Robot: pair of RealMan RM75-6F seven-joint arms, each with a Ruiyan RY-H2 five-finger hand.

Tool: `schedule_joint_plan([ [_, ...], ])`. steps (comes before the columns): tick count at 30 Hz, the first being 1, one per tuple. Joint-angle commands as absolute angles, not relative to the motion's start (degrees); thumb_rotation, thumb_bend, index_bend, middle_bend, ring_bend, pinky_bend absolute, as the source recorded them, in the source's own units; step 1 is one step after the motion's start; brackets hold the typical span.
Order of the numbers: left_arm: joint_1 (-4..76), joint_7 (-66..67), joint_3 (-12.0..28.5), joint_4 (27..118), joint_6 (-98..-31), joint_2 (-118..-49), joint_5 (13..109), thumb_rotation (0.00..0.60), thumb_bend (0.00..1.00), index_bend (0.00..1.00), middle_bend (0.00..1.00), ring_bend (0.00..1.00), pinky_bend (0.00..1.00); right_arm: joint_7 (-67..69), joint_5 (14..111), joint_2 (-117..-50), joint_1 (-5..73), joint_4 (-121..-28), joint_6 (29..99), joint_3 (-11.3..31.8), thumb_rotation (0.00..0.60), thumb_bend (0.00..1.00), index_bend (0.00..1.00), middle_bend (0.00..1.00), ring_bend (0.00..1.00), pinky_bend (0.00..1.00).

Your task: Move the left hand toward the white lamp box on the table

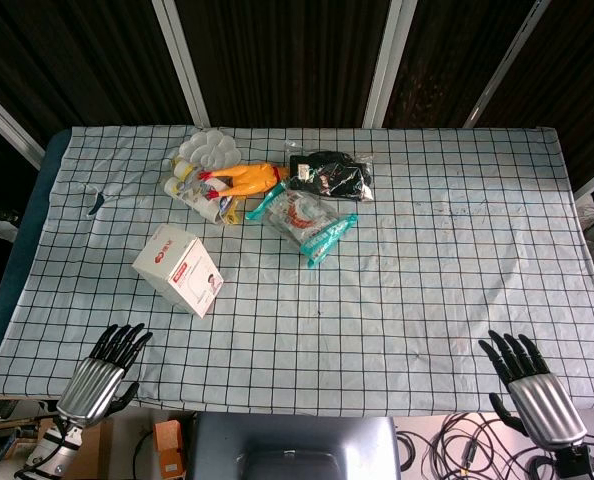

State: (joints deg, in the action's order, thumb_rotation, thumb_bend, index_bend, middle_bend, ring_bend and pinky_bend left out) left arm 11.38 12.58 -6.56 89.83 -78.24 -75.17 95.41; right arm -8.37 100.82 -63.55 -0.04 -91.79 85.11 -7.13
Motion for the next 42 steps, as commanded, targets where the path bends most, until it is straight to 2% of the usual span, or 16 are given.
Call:
schedule_joint_plan([
  [1, 11.5, 12.7, -6.3, 89.9, -77.9, -75.3, 95.1, 0.600, 0.37, 0.00, 0.00, 0.00, 0.00, -8.3, 100.8, -63.5, 0.0, -91.9, 85.1, -7.1, 0.600, 0.37, 0.00, 0.00, 0.00, 0.00],
  [8, 13.7, 9.7, -4.1, 89.9, -76.4, -76.4, 94.9, 0.600, 0.40, 0.00, 0.00, 0.00, 0.00, -8.8, 101.1, -63.7, 0.3, -91.9, 84.6, -7.2, 0.600, 0.37, 0.00, 0.00, 0.00, 0.00],
  [10, 14.4, 10.0, -2.4, 90.0, -76.5, -77.6, 94.2, 0.600, 0.42, 0.00, 0.01, 0.01, 0.06, -8.8, 101.1, -63.7, 0.4, -92.0, 84.5, -7.2, 0.600, 0.37, 0.00, 0.00, 0.00, 0.00],
  [12, 14.7, 11.5, -0.5, 89.7, -78.0, -79.5, 94.1, 0.600, 0.44, 0.00, 0.20, 0.20, 0.32, -8.6, 101.0, -63.6, 0.4, -92.0, 84.6, -7.1, 0.600, 0.37, 0.00, 0.00, 0.00, 0.00],
  [13, 14.9, 11.9, 0.6, 89.4, -78.9, -81.0, 93.8, 0.600, 0.45, 0.00, 0.38, 0.37, 0.50, -8.3, 101.0, -63.5, 0.4, -92.0, 84.7, -7.1, 0.600, 0.37, 0.00, 0.00, 0.00, 0.00],
  [14, 15.1, 12.2, 1.3, 89.4, -79.0, -81.9, 93.2, 0.600, 0.47, 0.00, 0.62, 0.60, 0.72, -8.1, 101.1, -63.5, 0.4, -92.0, 84.8, -7.1, 0.600, 0.37, 0.00, 0.00, 0.00, 0.00],
  [15, 15.3, 12.6, 1.7, 89.6, -78.6, -82.5, 92.4, 0.600, 0.49, 0.00, 0.81, 0.79, 0.87, -8.0, 101.1, -63.4, 0.4, -91.9, 84.9, -7.2, 0.600, 0.37, 0.00, 0.00, 0.00, 0.00],
  [17, 16.1, 14.5, 2.4, 90.0, -76.8, -83.4, 90.8, 0.600, 0.51, 0.00, 0.98, 0.96, 0.99, -7.5, 101.2, -63.2, 0.3, -91.9, 85.3, -7.2, 0.600, 0.37, 0.00, 0.00, 0.00, 0.00],
  [19, 16.8, 16.5, 3.2, 90.1, -75.2, -84.5, 88.7, 0.600, 0.53, 0.00, 1.00, 1.00, 1.00, -7.2, 101.2, -63.1, 0.2, -91.8, 85.5, -7.2, 0.600, 0.37, 0.00, 0.00, 0.00, 0.00],
  [25, 18.9, 20.5, 4.8, 89.7, -69.6, -86.9, 81.9, 0.600, 0.60, 0.00, 1.00, 1.00, 1.00, -6.6, 101.4, -62.8, 0.2, -91.7, 85.8, -7.3, 0.600, 0.37, 0.00, 0.00, 0.00, 0.00],
  [30, 19.2, 23.2, 4.7, 89.9, -69.9, -87.7, 81.0, 0.600, 0.69, 0.00, 1.00, 1.00, 1.00, -6.2, 101.5, -62.6, 0.1, -91.6, 86.1, -7.3, 0.600, 0.37, 0.00, 0.00, 0.00, 0.00],
  [42, 18.4, 25.3, 3.0, 91.8, -72.1, -86.4, 81.2, 0.600, 0.69, 0.00, 1.00, 1.00, 1.00, -6.4, 101.6, -62.6, -0.1, -91.6, 86.1, -7.4, 0.600, 0.37, 0.00, 0.00, 0.00, 0.00],
])
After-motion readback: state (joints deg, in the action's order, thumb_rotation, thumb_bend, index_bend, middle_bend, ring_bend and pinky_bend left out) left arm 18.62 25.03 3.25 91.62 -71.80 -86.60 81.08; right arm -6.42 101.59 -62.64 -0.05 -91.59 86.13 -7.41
